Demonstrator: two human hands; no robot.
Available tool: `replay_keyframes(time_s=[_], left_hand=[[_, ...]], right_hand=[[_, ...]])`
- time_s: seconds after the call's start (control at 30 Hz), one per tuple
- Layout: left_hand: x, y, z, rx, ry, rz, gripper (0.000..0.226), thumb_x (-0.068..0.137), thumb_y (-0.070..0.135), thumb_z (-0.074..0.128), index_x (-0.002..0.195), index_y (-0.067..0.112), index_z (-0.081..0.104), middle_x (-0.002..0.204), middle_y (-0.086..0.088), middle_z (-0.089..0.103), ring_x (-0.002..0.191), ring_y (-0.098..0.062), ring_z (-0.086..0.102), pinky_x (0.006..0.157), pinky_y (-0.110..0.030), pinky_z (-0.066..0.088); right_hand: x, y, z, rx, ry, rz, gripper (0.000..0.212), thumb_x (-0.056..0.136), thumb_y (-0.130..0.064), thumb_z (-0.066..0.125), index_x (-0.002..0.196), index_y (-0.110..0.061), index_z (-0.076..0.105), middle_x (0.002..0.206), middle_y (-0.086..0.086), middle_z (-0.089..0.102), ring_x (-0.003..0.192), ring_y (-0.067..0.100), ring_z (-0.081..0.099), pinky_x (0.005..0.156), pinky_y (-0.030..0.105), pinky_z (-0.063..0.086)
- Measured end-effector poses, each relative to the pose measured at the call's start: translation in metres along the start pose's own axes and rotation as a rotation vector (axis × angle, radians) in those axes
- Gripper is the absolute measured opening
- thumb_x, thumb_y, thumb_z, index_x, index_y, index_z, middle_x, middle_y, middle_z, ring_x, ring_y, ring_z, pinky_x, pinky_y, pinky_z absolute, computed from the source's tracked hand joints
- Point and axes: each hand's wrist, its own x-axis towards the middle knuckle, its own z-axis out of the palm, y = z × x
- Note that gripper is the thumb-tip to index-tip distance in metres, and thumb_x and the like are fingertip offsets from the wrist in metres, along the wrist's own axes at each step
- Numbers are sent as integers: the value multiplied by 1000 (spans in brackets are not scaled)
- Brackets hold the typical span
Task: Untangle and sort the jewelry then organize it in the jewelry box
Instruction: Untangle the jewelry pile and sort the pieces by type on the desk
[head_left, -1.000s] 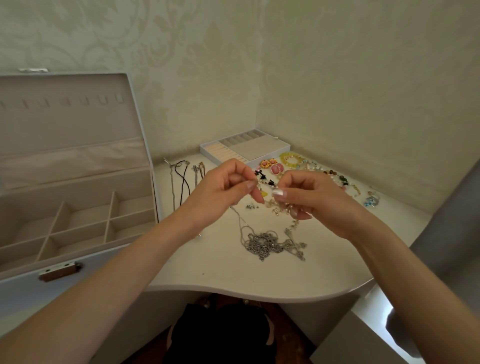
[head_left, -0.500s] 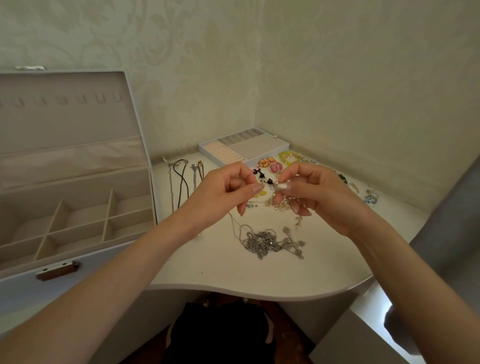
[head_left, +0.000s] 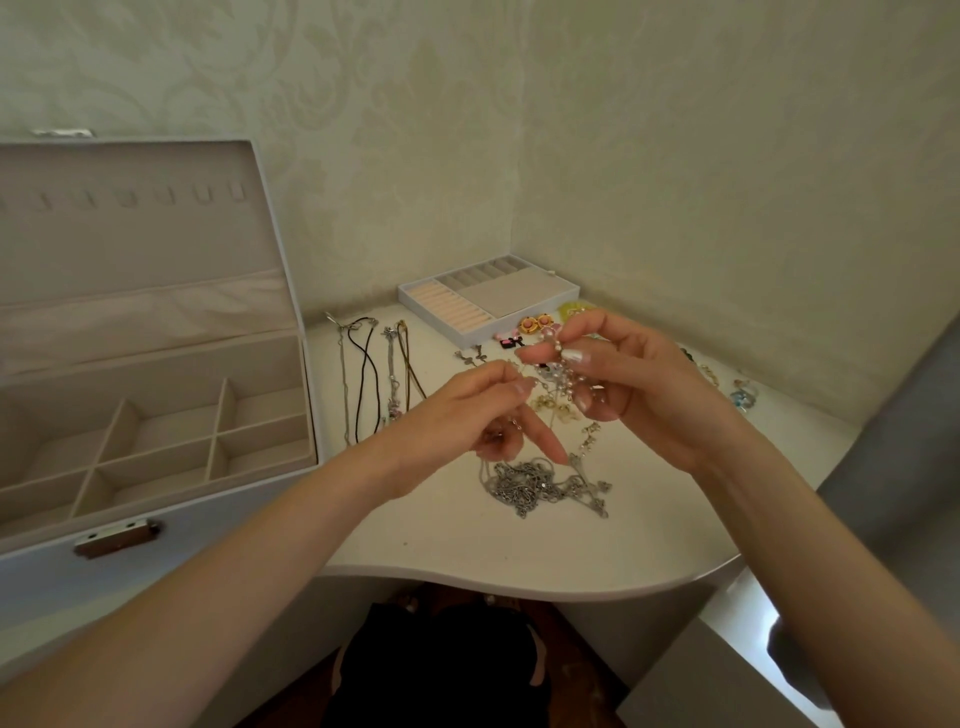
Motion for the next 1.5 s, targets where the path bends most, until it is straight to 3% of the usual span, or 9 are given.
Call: replay_keyframes(time_s=[0.13, 0.3, 0.6, 0.87, 1.03, 1.13, 1.23, 1.4, 1.5], left_hand=[[-1, 3, -2, -41, -11, -11, 18, 101, 17, 29, 83, 13, 29, 74, -19, 70, 49, -17, 35, 50, -22, 31], [-1, 4, -5, -90, 87, 59, 16, 101, 13, 30, 91, 12, 43, 55, -14, 63, 41, -14, 30, 47, -24, 25], [1, 4, -10, -128, 208, 158, 17, 100, 9, 32, 96, 10, 49, 44, -9, 56, 34, -11, 28, 39, -19, 23], [1, 3, -15, -149, 265, 220, 22, 99, 7, 32, 98, 11, 54, 39, -6, 51, 34, -11, 26, 39, -21, 21], [0, 1, -16, -140, 275, 233, 22, 99, 8, 33, 96, 11, 54, 37, -5, 48, 32, -10, 26, 38, -20, 21], [0, 1, -18, -143, 294, 254, 22, 100, 9, 34, 96, 11, 55, 35, -4, 45, 31, -10, 25, 36, -18, 22], [1, 1, -20, -145, 329, 272, 22, 99, 9, 35, 97, 11, 56, 34, -4, 43, 31, -9, 25, 35, -16, 23], [2, -2, -23, -117, 399, 260, 22, 99, 8, 36, 96, 12, 57, 34, -3, 43, 31, -9, 25, 35, -16, 23], [1, -3, -23, -63, 368, 221, 22, 99, 9, 37, 97, 12, 58, 36, -3, 45, 32, -10, 26, 36, -16, 24]], right_hand=[[2, 5, -6, -61, 14, -44, 23, 75, -2, 63, 96, -9, 59, 102, 11, 72, 58, 14, 57, 52, 21, 44], [1, 6, -9, -264, 107, -61, 30, 80, 13, 61, 96, -12, 64, 85, 2, 70, 60, 15, 64, 53, 22, 48], [-2, 3, -13, -429, 112, 0, 29, 80, 15, 62, 101, -4, 67, 84, 10, 63, 67, 19, 69, 55, 22, 50], [-3, 1, -18, -693, 139, -26, 19, 75, -7, 76, 89, -20, 76, 61, -17, 52, 54, 2, 40, 55, 11, 35], [-3, 0, -15, -743, 134, -62, 8, 71, -18, 79, 78, -21, 76, 62, -17, 52, 55, 2, 40, 55, 12, 34], [-3, 1, -16, -788, 114, -58, 20, 63, -32, 78, 80, -23, 76, 60, -19, 50, 54, 3, 38, 55, 15, 34], [-1, 2, -17, -888, 130, -51, 14, 64, -28, 81, 75, -21, 75, 60, -12, 46, 53, 3, 39, 56, 18, 30], [-5, -3, -19, -728, 193, -62, 10, 64, -39, 73, 63, -30, 71, 62, -16, 57, 54, 7, 36, 52, 15, 31], [-7, -9, -19, -587, 210, -70, 13, 68, -40, 69, 64, -29, 73, 61, -8, 60, 58, 16, 35, 53, 19, 30]])
